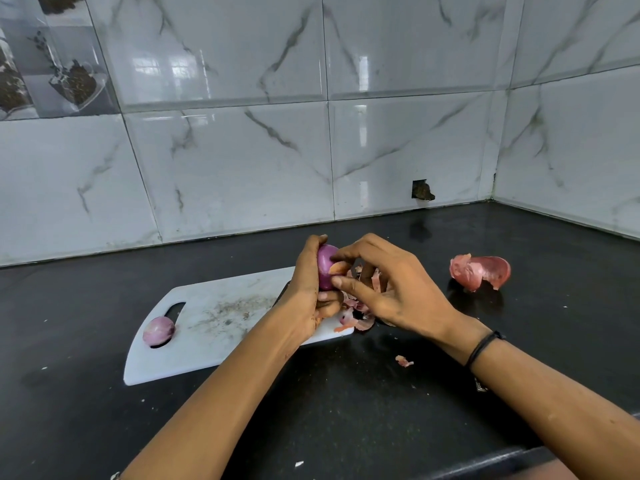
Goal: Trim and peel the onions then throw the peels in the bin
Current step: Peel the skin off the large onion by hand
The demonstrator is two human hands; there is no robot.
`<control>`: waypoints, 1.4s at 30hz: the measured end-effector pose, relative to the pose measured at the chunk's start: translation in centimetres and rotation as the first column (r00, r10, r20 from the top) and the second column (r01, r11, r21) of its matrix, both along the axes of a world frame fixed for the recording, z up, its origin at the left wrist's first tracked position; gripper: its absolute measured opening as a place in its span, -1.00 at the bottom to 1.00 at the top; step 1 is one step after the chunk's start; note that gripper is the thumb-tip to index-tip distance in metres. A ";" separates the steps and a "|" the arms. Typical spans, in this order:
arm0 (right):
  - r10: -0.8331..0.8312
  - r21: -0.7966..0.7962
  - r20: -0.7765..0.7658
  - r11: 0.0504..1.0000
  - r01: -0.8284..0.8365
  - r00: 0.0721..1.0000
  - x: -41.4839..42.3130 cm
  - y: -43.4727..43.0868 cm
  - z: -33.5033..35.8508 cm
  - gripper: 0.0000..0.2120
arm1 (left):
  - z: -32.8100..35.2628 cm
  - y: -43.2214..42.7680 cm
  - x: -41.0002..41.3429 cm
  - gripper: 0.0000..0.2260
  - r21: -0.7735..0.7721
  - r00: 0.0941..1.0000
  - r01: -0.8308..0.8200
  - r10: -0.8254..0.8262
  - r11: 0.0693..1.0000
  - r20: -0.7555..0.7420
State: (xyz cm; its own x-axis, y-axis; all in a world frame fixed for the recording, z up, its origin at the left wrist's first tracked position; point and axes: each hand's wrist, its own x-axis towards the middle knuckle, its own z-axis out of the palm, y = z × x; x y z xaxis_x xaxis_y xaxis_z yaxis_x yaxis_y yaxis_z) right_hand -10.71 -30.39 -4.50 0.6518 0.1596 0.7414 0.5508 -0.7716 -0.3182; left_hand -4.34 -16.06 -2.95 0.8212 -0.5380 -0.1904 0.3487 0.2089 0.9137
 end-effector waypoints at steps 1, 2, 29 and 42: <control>-0.004 0.014 0.013 1.000 0.003 1.000 0.1 -0.1 0.0 -0.79 | 0.0 0.0 -0.1 -0.49 0.006 1.000 0.020 -0.020 1.000 0.011; -0.010 0.035 0.026 0.999 0.009 1.000 0.2 -0.2 0.0 -0.84 | 0.0 -0.1 -0.1 -0.51 0.010 0.999 0.038 -0.038 0.999 0.022; 0.269 0.562 -0.132 0.813 -0.152 0.954 0.3 -0.9 0.6 -0.89 | -0.1 0.3 -0.3 -0.47 0.309 0.956 -0.060 -0.034 0.949 0.291; 0.262 0.536 -0.227 0.838 -0.104 0.938 0.5 -1.0 0.3 -0.90 | 0.1 0.7 0.5 -0.37 0.081 0.996 -0.006 -0.001 0.997 0.089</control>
